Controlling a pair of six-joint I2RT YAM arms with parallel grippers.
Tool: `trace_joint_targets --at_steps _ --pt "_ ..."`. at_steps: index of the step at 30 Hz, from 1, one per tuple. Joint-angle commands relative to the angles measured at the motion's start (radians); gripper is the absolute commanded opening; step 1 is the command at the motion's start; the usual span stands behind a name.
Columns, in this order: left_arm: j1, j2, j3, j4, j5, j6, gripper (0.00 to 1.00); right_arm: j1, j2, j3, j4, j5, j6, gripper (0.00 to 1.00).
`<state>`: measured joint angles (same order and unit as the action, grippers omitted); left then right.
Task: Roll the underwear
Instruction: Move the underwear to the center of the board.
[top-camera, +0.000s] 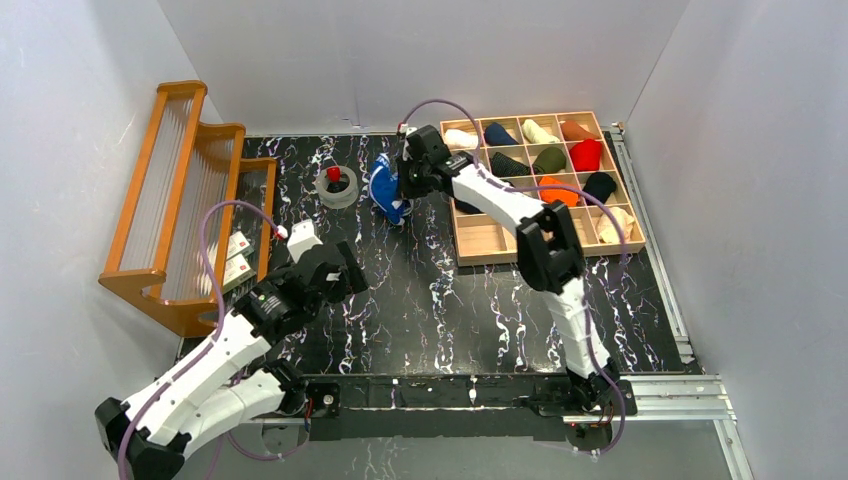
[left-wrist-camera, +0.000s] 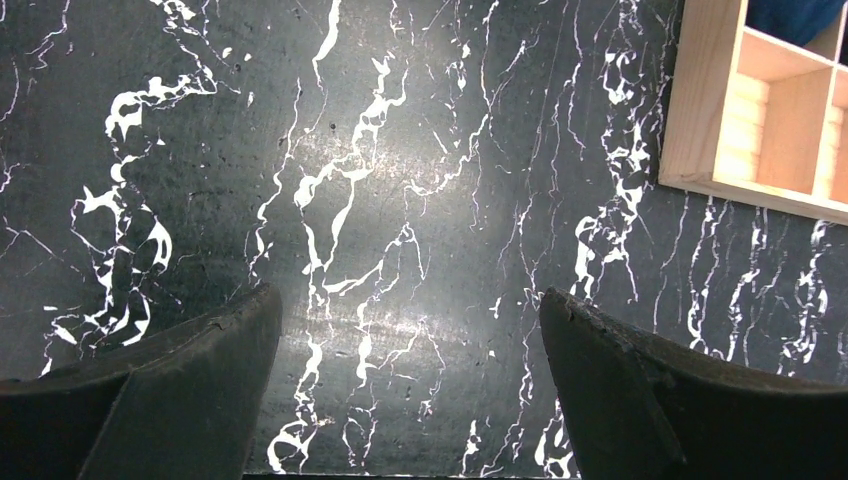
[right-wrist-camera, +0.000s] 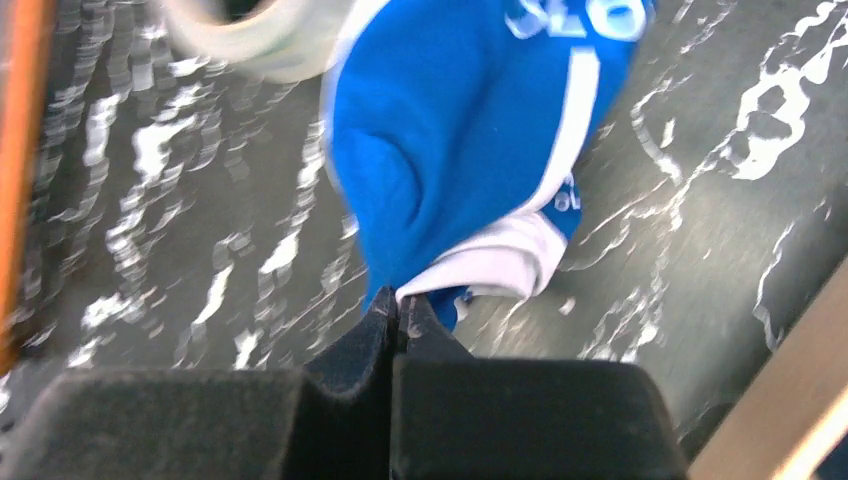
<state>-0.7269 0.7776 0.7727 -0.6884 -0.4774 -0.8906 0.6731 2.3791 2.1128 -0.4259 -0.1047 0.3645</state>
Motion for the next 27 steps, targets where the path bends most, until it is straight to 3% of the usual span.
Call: trace_joint_targets --at_steps 1,7,8,9,10,13,15,17,19,27 --pt "0.008 0.058 0.025 0.060 -0.009 0.025 0.98 0.090 -0.364 -0.219 0.034 -0.026 0.011 0.01" --pt "0.081 0.054 0.048 0.060 0.003 0.024 0.98 0.298 -0.660 -0.782 0.173 0.020 0.133 0.03" --pt "0.126 0.037 0.044 0.051 0.028 0.054 0.98 0.390 -0.682 -0.887 0.148 0.006 0.155 0.17" --pt "0.175 0.034 0.032 0.055 0.079 0.079 0.98 0.422 -0.722 -0.935 0.135 -0.029 0.149 0.49" --pt "0.193 0.039 0.028 0.052 0.098 0.092 0.98 0.424 -0.762 -0.953 0.131 -0.030 0.155 0.61" --pt "0.208 0.062 -0.014 0.115 0.194 0.151 0.98 0.422 -0.980 -1.074 0.149 0.081 0.197 0.79" --pt "0.210 0.108 -0.039 0.184 0.289 0.199 0.98 0.422 -1.054 -1.160 0.112 0.236 0.314 0.86" --pt "0.210 0.199 -0.049 0.264 0.385 0.255 0.98 0.414 -1.122 -1.276 0.085 0.339 0.463 0.88" --pt "0.210 0.318 -0.065 0.337 0.465 0.276 0.98 0.373 -1.122 -1.370 0.130 0.243 0.559 0.82" --pt "0.210 0.468 -0.045 0.423 0.448 0.355 0.98 0.328 -1.041 -1.454 0.244 0.055 0.591 0.72"
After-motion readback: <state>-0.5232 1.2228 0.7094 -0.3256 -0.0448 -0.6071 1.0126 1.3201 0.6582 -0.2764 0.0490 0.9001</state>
